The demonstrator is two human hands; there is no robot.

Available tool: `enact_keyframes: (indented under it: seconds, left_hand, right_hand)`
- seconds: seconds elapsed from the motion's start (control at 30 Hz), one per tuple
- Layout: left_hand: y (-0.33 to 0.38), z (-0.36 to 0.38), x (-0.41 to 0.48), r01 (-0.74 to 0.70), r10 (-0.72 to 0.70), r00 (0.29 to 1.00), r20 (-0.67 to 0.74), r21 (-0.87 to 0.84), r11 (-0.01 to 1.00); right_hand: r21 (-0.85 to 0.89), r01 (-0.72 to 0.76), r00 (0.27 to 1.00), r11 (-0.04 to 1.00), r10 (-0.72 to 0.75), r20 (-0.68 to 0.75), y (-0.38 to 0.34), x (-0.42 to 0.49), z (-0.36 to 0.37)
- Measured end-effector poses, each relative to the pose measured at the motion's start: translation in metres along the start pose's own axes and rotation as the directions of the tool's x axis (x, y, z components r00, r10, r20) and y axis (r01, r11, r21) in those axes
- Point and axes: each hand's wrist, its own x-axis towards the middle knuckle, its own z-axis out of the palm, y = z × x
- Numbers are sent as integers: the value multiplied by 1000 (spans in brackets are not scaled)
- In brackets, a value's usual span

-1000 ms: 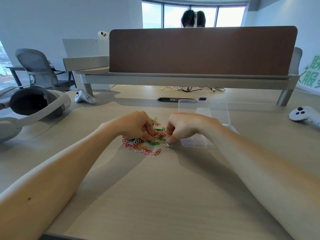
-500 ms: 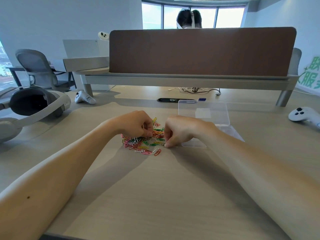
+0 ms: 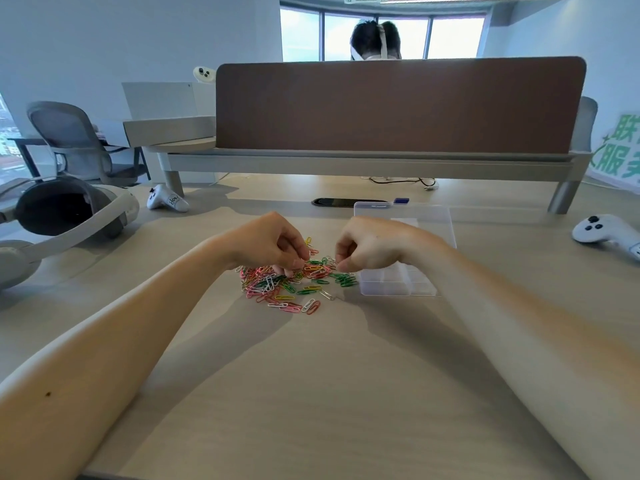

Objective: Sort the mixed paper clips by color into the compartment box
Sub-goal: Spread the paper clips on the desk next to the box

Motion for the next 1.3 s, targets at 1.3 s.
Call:
enact_keyframes:
  seconds: [1.3]
  left_hand:
    - [40,16,70,-174,175,984,18,276,945]
  right_hand:
    - [46,-58,983,997,65,-169,44,-3,-8]
